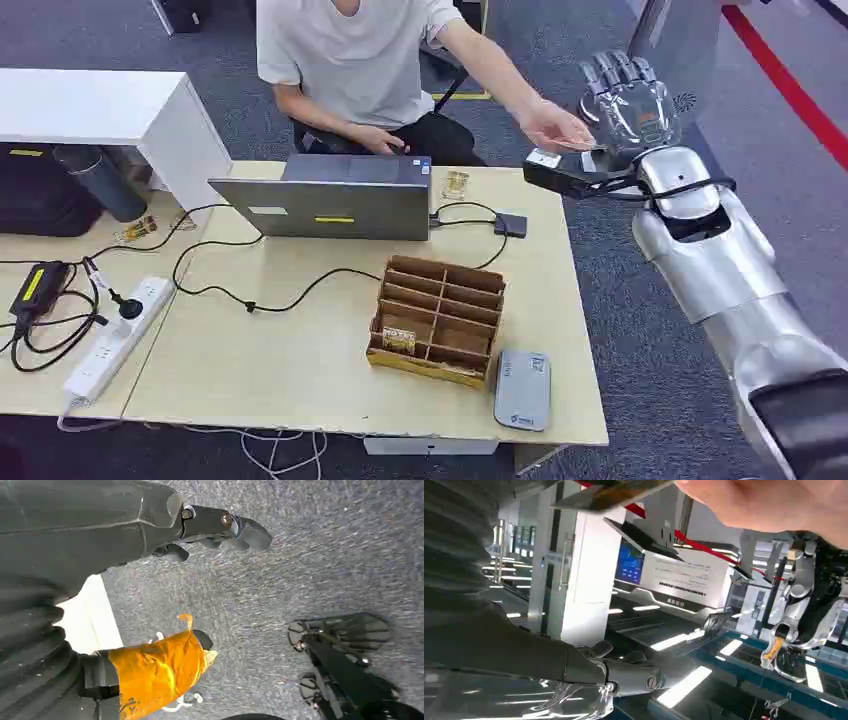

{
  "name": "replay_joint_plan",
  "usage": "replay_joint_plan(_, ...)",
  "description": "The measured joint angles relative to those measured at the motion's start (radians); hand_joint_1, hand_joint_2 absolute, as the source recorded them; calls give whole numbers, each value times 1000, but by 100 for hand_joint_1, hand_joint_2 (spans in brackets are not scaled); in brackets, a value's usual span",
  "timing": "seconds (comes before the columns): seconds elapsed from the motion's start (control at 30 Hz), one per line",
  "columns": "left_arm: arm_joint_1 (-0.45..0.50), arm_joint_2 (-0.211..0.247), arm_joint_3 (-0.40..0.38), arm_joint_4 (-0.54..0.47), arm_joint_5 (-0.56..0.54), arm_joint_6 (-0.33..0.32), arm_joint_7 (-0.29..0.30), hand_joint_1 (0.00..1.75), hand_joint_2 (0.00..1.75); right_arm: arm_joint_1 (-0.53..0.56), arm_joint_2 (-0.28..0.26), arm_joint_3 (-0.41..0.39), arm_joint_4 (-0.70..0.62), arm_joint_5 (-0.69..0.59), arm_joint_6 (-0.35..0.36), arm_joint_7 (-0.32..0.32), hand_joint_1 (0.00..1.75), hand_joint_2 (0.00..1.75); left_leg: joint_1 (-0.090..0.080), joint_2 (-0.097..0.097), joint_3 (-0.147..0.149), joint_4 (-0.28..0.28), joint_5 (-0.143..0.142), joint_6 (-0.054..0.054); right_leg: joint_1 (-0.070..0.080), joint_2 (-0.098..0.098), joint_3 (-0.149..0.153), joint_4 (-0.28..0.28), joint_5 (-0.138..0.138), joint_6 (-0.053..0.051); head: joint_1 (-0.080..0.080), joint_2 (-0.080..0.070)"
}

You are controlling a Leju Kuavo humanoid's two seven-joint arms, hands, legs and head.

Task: Pass the card to the sensor for recognition and then transmit it.

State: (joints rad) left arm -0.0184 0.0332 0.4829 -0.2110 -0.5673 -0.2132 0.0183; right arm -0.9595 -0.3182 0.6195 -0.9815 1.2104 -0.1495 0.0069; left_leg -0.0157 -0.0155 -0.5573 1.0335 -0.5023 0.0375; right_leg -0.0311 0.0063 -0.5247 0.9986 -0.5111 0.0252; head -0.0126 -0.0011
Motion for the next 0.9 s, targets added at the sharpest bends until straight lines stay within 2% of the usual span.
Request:
replay_joint_plan(0.53,1,-5,2,4,-8,-11,3,0,175,5,0,11,10,-43,19,-23,175,175,0,0,0,0,0,0,0,0,0,0,0,0,0,0)
replay_joint_plan(0.6,2,-5,2,4,-23,-31,-24,0,175,5,0,11,9,-51,19,-31,175,175,0,0,0,0,0,0,0,0,0,0,0,0,0,0)
replay_joint_plan(0.7,2,-6,2,4,-33,-47,-40,0,175,7,0,11,8,-61,13,-38,175,175,0,0,0,0,0,0,0,0,0,0,0,0,0,0)
replay_joint_plan(0.9,3,-10,2,4,-37,-24,-19,0,175,50,-26,3,-28,-87,-21,-39,175,175,0,-1,0,0,0,0,0,-1,0,-1,0,0,0,0)
